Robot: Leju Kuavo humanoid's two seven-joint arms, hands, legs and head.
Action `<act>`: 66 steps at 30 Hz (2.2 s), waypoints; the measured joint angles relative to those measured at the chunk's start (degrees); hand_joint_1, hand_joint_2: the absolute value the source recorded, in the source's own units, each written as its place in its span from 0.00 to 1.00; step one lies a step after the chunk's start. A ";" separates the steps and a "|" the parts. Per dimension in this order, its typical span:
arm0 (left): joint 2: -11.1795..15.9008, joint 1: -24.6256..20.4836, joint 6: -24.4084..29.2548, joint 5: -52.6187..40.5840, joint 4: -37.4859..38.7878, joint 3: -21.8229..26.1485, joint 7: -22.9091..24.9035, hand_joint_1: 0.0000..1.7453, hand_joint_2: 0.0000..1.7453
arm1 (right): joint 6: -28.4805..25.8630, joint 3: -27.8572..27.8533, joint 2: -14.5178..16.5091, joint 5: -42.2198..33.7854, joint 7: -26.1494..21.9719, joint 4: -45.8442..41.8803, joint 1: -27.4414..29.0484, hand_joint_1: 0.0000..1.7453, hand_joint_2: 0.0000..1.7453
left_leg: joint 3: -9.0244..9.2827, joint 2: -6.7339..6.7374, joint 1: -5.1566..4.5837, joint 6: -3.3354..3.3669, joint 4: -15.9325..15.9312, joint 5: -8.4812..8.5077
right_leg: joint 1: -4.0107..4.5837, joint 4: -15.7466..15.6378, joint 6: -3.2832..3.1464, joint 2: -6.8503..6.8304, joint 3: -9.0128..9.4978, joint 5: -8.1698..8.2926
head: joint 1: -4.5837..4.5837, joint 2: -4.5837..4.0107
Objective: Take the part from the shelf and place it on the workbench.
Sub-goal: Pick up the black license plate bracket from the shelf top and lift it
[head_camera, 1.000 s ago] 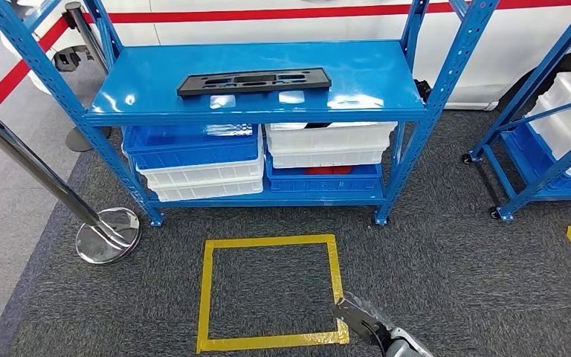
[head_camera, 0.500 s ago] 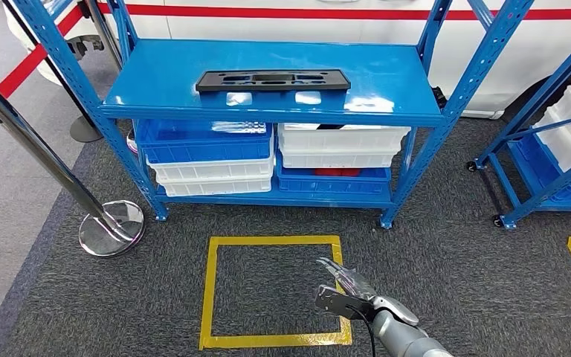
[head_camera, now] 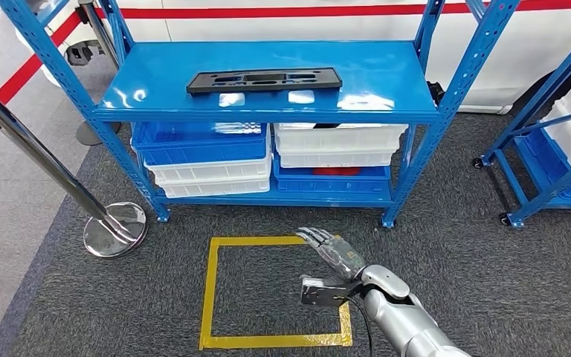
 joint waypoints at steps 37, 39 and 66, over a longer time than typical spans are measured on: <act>0.26 0.57 -0.16 -0.19 0.00 -0.07 -0.36 0.00 0.00 | -6.83 14.14 -7.32 18.95 15.43 -38.67 5.44 0.00 0.00 | 6.72 0.37 -0.45 2.54 -15.49 6.30 | 0.59 -0.18 1.52 0.84 1.70 -0.87 | 0.00 -0.01; 0.26 0.77 -0.21 -0.28 0.00 -0.07 -0.26 0.00 0.00 | -6.68 14.15 -7.35 19.04 15.48 -38.96 5.45 0.00 0.00 | 7.62 0.30 -0.26 3.19 -16.20 6.34 | 0.44 1.17 2.13 0.84 1.52 -1.06 | 0.01 0.00; 0.27 1.46 -0.39 -0.43 0.12 -0.09 -0.48 0.00 0.00 | -5.77 14.19 -10.95 18.88 14.70 -40.39 6.43 0.00 0.00 | 1.94 0.41 -0.17 1.80 -14.30 9.82 | 0.46 -1.57 1.12 0.66 6.96 -5.01 | 0.11 0.00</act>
